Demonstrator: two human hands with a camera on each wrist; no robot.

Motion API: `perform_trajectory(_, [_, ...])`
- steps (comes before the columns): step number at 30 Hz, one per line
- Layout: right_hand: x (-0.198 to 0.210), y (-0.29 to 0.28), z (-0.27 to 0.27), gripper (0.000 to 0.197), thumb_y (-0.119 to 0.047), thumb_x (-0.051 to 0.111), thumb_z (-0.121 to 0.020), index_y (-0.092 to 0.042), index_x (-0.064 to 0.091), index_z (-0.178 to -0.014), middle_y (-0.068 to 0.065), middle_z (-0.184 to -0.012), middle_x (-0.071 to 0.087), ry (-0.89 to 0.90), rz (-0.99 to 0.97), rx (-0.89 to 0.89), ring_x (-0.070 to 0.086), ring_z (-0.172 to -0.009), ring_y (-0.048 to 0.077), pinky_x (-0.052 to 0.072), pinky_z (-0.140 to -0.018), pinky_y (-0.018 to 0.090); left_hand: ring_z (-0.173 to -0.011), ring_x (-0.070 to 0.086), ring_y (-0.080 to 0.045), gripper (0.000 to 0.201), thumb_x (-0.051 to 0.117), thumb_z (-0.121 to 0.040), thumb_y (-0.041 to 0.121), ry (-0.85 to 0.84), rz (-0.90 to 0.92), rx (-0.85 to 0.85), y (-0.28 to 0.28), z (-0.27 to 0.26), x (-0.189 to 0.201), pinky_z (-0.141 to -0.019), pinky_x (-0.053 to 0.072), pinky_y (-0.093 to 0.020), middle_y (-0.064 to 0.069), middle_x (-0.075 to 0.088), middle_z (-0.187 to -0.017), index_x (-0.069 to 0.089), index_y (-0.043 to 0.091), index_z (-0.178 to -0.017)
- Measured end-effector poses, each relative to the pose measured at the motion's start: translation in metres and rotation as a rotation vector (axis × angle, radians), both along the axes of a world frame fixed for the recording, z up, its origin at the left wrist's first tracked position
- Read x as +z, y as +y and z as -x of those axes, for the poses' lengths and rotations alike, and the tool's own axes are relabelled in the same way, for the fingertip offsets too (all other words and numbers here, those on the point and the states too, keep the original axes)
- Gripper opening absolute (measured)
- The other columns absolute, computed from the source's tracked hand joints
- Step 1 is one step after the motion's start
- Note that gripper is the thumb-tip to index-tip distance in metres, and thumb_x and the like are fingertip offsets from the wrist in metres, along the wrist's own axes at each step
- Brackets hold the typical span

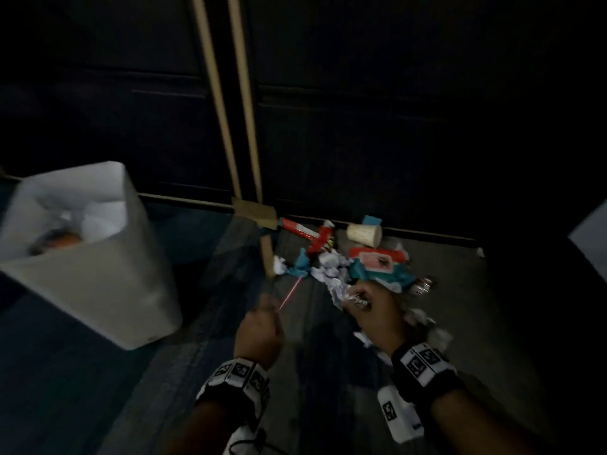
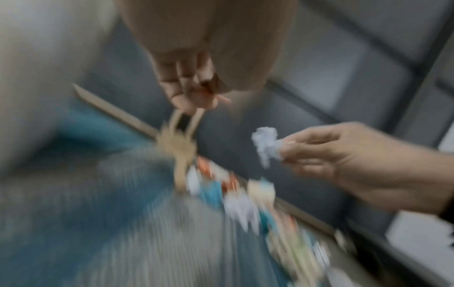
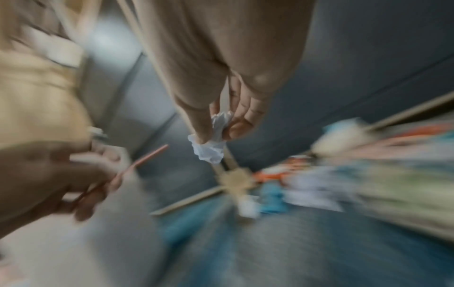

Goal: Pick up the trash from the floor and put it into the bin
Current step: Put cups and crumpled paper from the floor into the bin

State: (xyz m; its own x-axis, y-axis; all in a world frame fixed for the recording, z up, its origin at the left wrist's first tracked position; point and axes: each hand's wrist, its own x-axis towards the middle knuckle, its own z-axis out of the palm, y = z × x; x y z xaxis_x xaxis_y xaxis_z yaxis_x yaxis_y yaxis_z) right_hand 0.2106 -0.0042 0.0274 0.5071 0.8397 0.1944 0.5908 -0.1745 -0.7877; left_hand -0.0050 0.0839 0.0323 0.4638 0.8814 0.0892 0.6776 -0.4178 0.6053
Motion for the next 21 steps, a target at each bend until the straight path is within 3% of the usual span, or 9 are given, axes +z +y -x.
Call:
perform_trajectory(3, [0.024,0.050,0.041,0.015,-0.007,0.081,-0.074,-0.016,0.071,-0.080,-0.006,-0.081,0.068,0.062,-0.103,0.080,0.064,-0.078,-0.003,0.048,-0.068,0.015,-0.060,0.057,-0.027,0.007,0.044,-0.089,0.016,-0.187,-0.116,0.139,0.027,0.036,0.043,-0.055,0.044,-0.034,0.002,0.057,-0.069,0.047,0.022,-0.092])
perform_trajectory(4, [0.033,0.066,0.056,0.015,-0.007,0.082,-0.073,-0.015,0.072,-0.082,-0.007,-0.084,0.068,0.081,-0.131,0.114,0.063,-0.081,-0.005,0.047,-0.070,0.013,-0.060,0.055,-0.022,0.013,0.049,-0.088,0.011,-0.225,-0.173,0.167,0.034,0.048,0.054,-0.057,0.043,-0.032,0.003,0.056,-0.070,0.047,0.023,-0.087])
perform_trajectory(6, [0.054,0.095,0.087,0.017,-0.011,0.083,-0.073,-0.016,0.074,-0.087,-0.007,-0.092,0.069,0.082,-0.204,0.193,0.064,-0.087,-0.002,0.050,-0.075,0.015,-0.066,0.055,-0.018,0.020,0.056,-0.082,0.001,-0.274,-0.274,0.208,0.048,0.073,0.080,-0.061,0.041,-0.029,0.003,0.058,-0.077,0.053,0.022,-0.082])
perform_trajectory(11, [0.117,0.157,0.163,0.020,-0.016,0.082,-0.076,-0.014,0.077,-0.095,-0.007,-0.098,0.069,0.035,-0.444,0.319,0.063,-0.094,0.001,0.052,-0.084,0.019,-0.074,0.059,-0.016,0.023,0.059,-0.077,-0.005,-0.322,-0.499,0.379,0.078,0.133,0.139,-0.067,0.045,-0.026,0.001,0.062,-0.088,0.065,0.014,-0.089])
perform_trajectory(15, [0.153,0.194,0.212,0.020,-0.024,0.080,-0.077,-0.015,0.076,-0.094,-0.008,-0.095,0.068,0.032,-0.521,0.409,0.064,-0.090,0.004,0.053,-0.080,0.023,-0.071,0.059,-0.015,0.021,0.063,-0.077,-0.002,-0.241,-0.557,0.514,0.104,0.175,0.173,-0.068,0.033,-0.007,-0.003,0.066,-0.088,0.069,0.012,-0.091])
perform_trajectory(18, [0.170,0.216,0.240,0.020,-0.022,0.083,-0.074,-0.013,0.075,-0.090,-0.003,-0.090,0.067,0.000,-0.578,0.453,0.062,-0.082,0.007,0.052,-0.074,0.020,-0.072,0.057,-0.014,0.017,0.062,-0.079,0.003,-0.125,-0.500,0.568,0.125,0.195,0.190,-0.069,0.027,-0.011,-0.005,0.069,-0.092,0.070,0.011,-0.091])
perform_trajectory(21, [0.176,0.239,0.258,0.027,-0.017,0.084,-0.072,-0.010,0.073,-0.096,0.004,-0.093,0.067,-0.023,-0.514,0.483,0.064,-0.085,0.015,0.054,-0.076,0.028,-0.095,0.063,-0.028,0.029,0.057,-0.083,0.007,0.039,-0.379,0.542,0.150,0.201,0.201,-0.084,0.036,-0.028,-0.011,0.069,-0.108,0.067,0.011,-0.109])
